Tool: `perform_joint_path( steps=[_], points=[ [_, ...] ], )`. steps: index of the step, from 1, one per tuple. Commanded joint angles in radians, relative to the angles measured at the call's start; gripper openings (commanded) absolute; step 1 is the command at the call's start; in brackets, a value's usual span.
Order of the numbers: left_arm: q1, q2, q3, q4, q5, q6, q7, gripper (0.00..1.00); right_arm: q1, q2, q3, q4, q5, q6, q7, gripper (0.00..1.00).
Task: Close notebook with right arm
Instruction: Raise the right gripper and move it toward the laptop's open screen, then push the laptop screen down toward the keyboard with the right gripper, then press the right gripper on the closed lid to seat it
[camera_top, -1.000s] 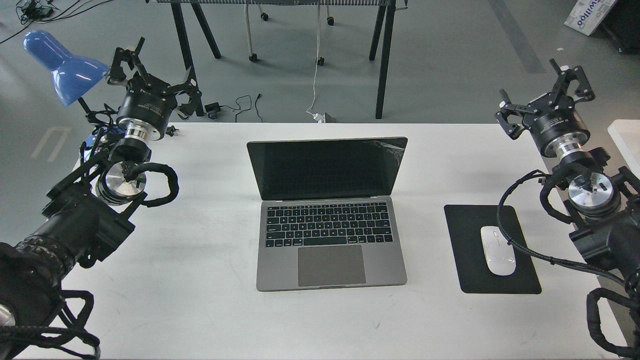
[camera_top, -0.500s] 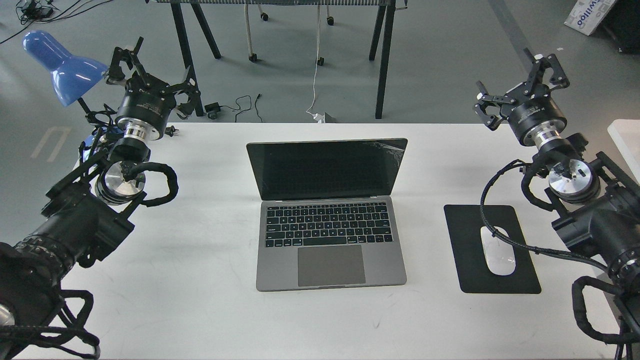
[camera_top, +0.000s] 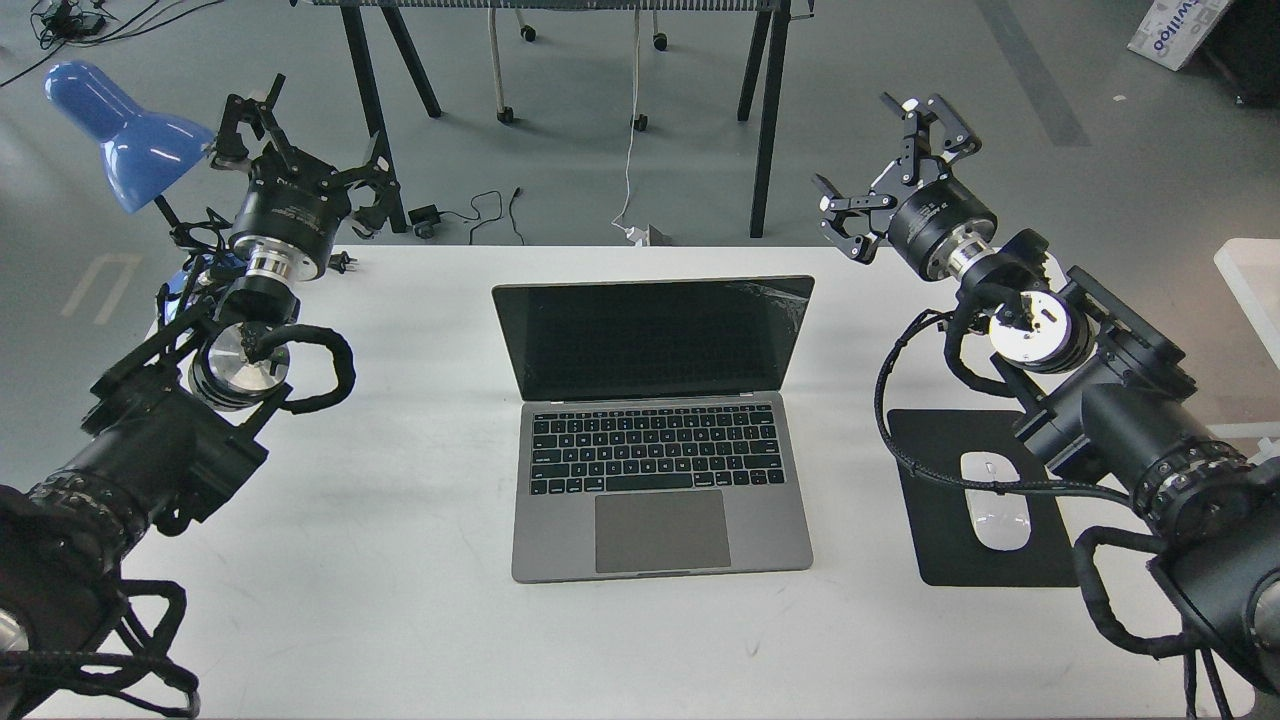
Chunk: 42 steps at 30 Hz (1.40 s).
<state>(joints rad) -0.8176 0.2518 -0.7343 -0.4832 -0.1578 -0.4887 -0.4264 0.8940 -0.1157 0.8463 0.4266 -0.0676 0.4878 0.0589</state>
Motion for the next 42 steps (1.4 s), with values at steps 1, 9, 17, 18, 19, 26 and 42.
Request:
perform_joint_path(
  steps=[1, 9, 17, 18, 19, 26, 42],
  points=[
    [0.000, 0.000, -0.001, 0.000, 0.000, 0.000, 0.000, 1.00, -0.068, -0.018, -0.036, 0.105, -0.001, 0.001, -0.014, 1.00],
    [0.000, 0.000, -0.001, 0.000, 0.000, 0.000, 0.000, 1.00, -0.179, -0.200, -0.188, 0.377, -0.003, 0.001, -0.014, 1.00],
    [0.000, 0.000, -0.002, -0.002, 0.000, 0.000, 0.000, 1.00, -0.253, -0.288, -0.288, 0.506, -0.030, 0.001, -0.010, 1.00],
    [0.000, 0.000, -0.004, 0.000, 0.000, 0.000, 0.000, 1.00, -0.254, -0.291, -0.306, 0.511, -0.044, 0.001, -0.007, 1.00],
    [0.000, 0.000, -0.004, 0.000, 0.000, 0.000, 0.000, 1.00, -0.254, -0.292, -0.323, 0.514, -0.064, 0.001, -0.005, 1.00],
    [0.000, 0.000, -0.004, 0.000, 0.000, 0.000, 0.000, 1.00, -0.256, -0.285, -0.404, 0.514, -0.264, 0.001, -0.004, 1.00],
    [0.000, 0.000, -0.005, 0.000, 0.000, 0.000, 0.000, 1.00, -0.267, -0.275, -0.493, 0.508, -0.405, -0.020, -0.005, 1.00]
  ],
)
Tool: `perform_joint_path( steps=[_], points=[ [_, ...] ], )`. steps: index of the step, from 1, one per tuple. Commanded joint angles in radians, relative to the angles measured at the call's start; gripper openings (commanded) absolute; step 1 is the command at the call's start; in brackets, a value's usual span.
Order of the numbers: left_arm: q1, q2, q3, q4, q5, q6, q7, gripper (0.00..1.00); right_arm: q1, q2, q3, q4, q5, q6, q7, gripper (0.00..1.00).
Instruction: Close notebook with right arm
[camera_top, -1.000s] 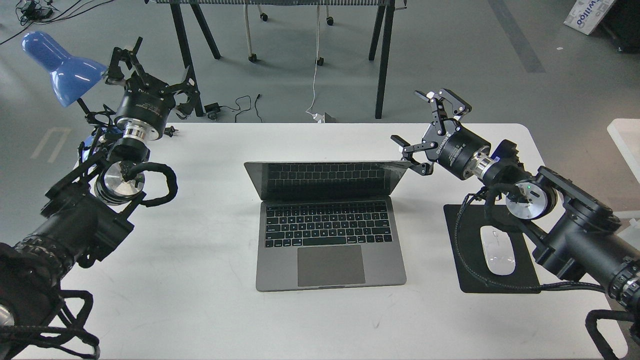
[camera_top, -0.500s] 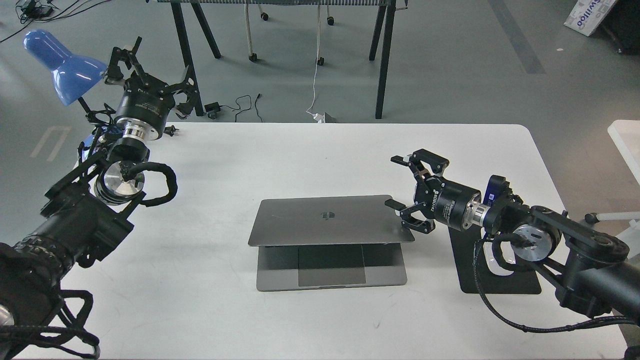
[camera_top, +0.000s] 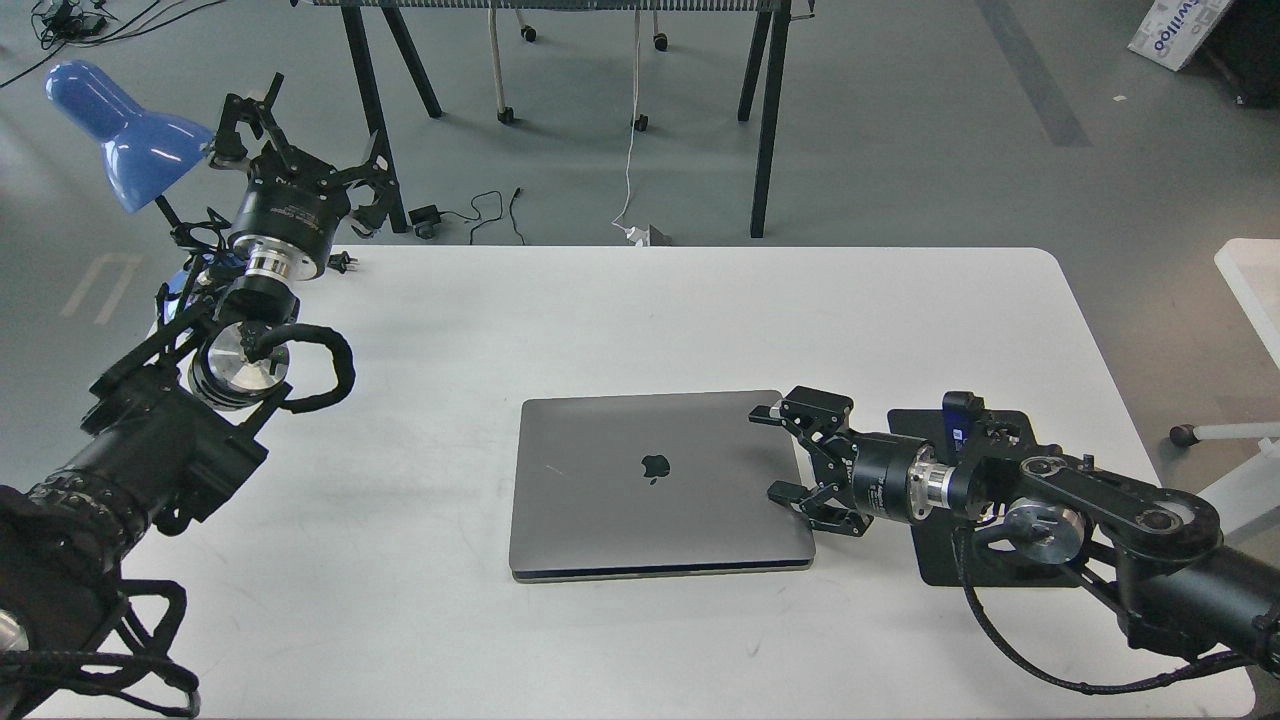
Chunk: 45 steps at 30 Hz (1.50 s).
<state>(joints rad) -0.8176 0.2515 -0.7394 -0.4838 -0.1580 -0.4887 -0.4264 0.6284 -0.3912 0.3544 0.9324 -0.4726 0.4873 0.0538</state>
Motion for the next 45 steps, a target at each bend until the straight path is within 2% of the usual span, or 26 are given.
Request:
perform_joint_path(
  steps=[1, 22, 24, 30, 35, 38, 45],
  points=[
    [0.000, 0.000, 0.000, -0.001, 0.000, 0.000, 0.000, 1.00, 0.000, 0.000, -0.005, 0.005, 0.000, -0.035, 0.000, 1.00],
    [0.000, 0.000, 0.000, 0.001, 0.000, 0.000, 0.000, 1.00, 0.011, 0.022, 0.023, 0.009, 0.008, -0.087, 0.003, 1.00],
    [0.000, 0.000, 0.000, 0.001, 0.000, 0.000, 0.000, 1.00, 0.013, 0.020, 0.084, 0.016, 0.012, -0.082, 0.006, 1.00],
    [0.000, 0.000, 0.000, -0.001, 0.000, 0.000, 0.000, 1.00, 0.008, 0.020, 0.444, 0.028, 0.020, -0.021, 0.003, 1.00],
    [0.000, 0.000, 0.000, -0.001, 0.000, 0.000, 0.000, 1.00, 0.034, 0.028, 0.716, 0.008, 0.028, -0.076, -0.037, 0.99],
    [0.000, -0.001, 0.002, 0.001, 0.000, 0.000, 0.000, 1.00, 0.060, 0.044, 0.811, -0.030, 0.071, -0.140, -0.038, 0.99],
    [0.000, -0.002, 0.003, 0.001, 0.000, 0.000, 0.000, 1.00, 0.161, 0.045, 0.839, -0.289, 0.383, -0.134, -0.043, 1.00]
  ],
)
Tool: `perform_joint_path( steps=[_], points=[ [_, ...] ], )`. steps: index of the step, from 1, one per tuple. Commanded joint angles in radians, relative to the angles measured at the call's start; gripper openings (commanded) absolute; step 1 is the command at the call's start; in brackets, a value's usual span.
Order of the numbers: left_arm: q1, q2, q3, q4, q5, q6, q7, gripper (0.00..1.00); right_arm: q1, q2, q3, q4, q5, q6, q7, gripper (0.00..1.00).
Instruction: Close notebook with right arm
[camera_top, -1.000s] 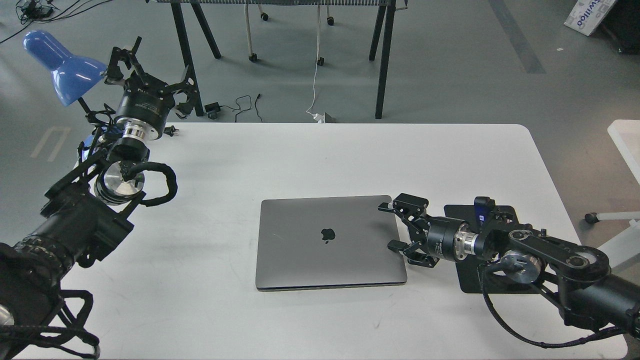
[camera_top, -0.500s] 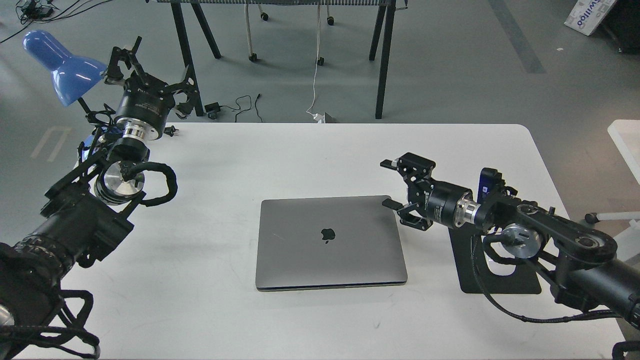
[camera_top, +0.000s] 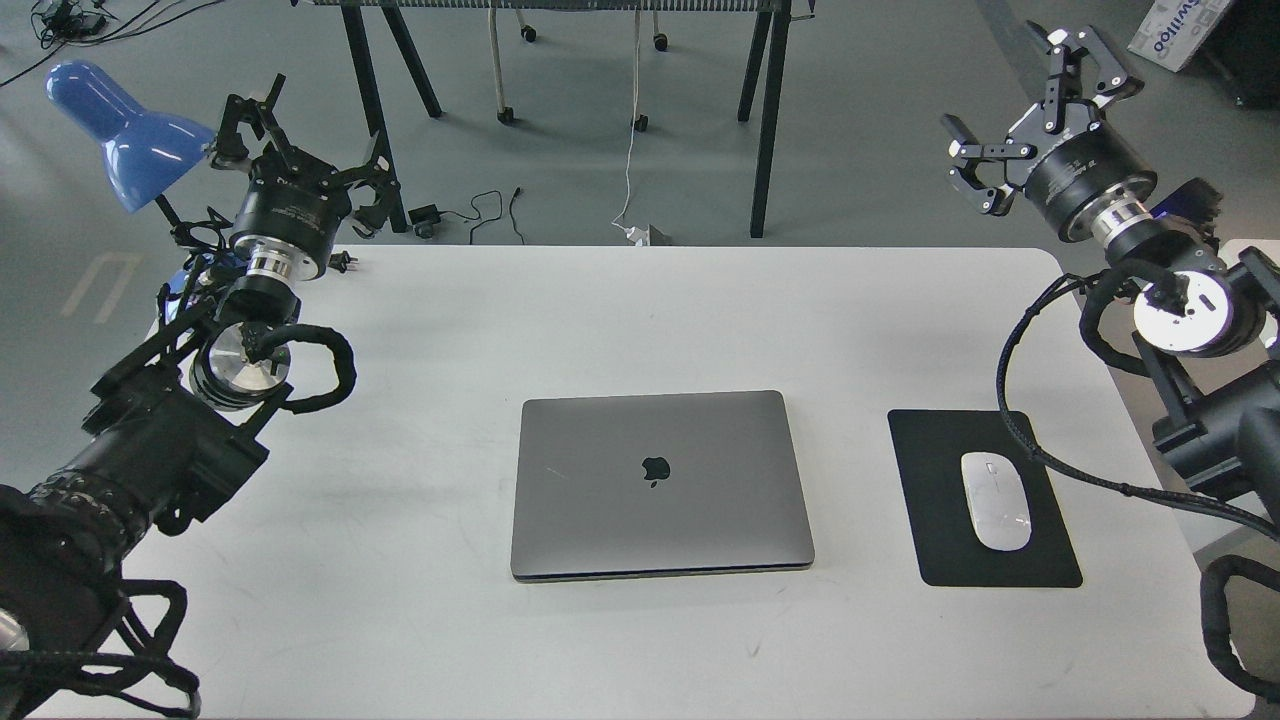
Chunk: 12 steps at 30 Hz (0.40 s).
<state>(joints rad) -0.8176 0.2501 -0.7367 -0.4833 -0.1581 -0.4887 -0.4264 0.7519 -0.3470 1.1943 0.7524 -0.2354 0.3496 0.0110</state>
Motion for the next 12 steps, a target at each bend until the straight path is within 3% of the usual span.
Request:
perform_joint_path(
  steps=[1, 5, 12],
  points=[
    [0.000, 0.000, 0.000, 0.000, 0.000, 0.000, 0.000, 1.00, 0.047, 0.000, 0.001, -0.143, 0.187, 0.006, 0.001, 1.00],
    [0.000, 0.000, 0.000, 0.000, 0.000, 0.000, 0.000, 1.00, 0.078, 0.000, 0.011, -0.229, 0.234, 0.028, 0.014, 1.00],
    [0.000, 0.000, 0.002, 0.000, 0.000, 0.000, 0.000, 1.00, 0.084, 0.002, 0.008, -0.225, 0.242, 0.031, 0.017, 1.00]
  ],
)
